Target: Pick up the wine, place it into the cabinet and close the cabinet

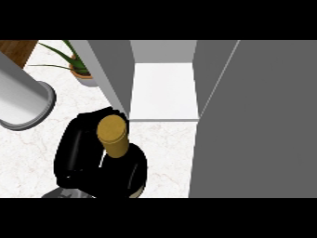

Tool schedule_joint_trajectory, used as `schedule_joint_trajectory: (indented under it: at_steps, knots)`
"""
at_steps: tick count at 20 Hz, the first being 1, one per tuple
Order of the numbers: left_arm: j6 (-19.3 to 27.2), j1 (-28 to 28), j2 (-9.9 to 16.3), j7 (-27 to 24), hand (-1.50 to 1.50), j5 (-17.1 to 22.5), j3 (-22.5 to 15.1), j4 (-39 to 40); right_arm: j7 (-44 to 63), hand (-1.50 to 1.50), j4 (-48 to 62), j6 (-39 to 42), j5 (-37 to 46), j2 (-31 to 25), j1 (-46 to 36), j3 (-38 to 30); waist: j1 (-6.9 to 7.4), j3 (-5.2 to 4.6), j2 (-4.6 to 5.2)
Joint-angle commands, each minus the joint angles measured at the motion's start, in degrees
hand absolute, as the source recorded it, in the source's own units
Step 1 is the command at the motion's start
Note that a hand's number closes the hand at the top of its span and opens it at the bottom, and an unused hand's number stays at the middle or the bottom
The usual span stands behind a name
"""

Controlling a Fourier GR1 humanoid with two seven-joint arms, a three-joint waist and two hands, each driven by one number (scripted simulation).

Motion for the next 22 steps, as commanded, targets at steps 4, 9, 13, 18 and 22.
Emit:
schedule_joint_trajectory:
  at_steps: [4,9,13,18,22]
  knots:
    - [15.5,-12.9,-0.1,6.3,1.50,-1.2,-7.0,2.8,2.7,-1.50,-5.3,0.8,-7.9,-1.9,0.1,-4.7,-0.28,0.01,0.01]
    - [19.6,-19.0,-0.1,6.3,1.50,-2.2,-7.5,7.4,3.2,-1.50,-5.0,0.5,-5.8,-1.0,0.1,-2.0,-0.08,-0.02,0.03]
    - [24.2,-20.4,-0.1,3.7,1.50,-0.9,-9.9,12.0,1.9,-1.50,-4.9,1.0,-6.5,-0.7,0.6,-2.6,-0.17,-0.02,0.04]
    - [23.6,-23.2,-0.1,5.0,1.50,-3.7,-8.3,14.2,1.0,-1.50,-4.9,2.4,-7.4,-1.4,2.7,-4.2,0.01,-0.01,0.01]
    - [27.5,-27.0,-0.1,0.5,1.50,0.4,-9.7,21.5,1.5,-1.50,-6.6,2.4,-7.2,-0.6,3.5,-2.5,-0.46,-0.02,0.09]
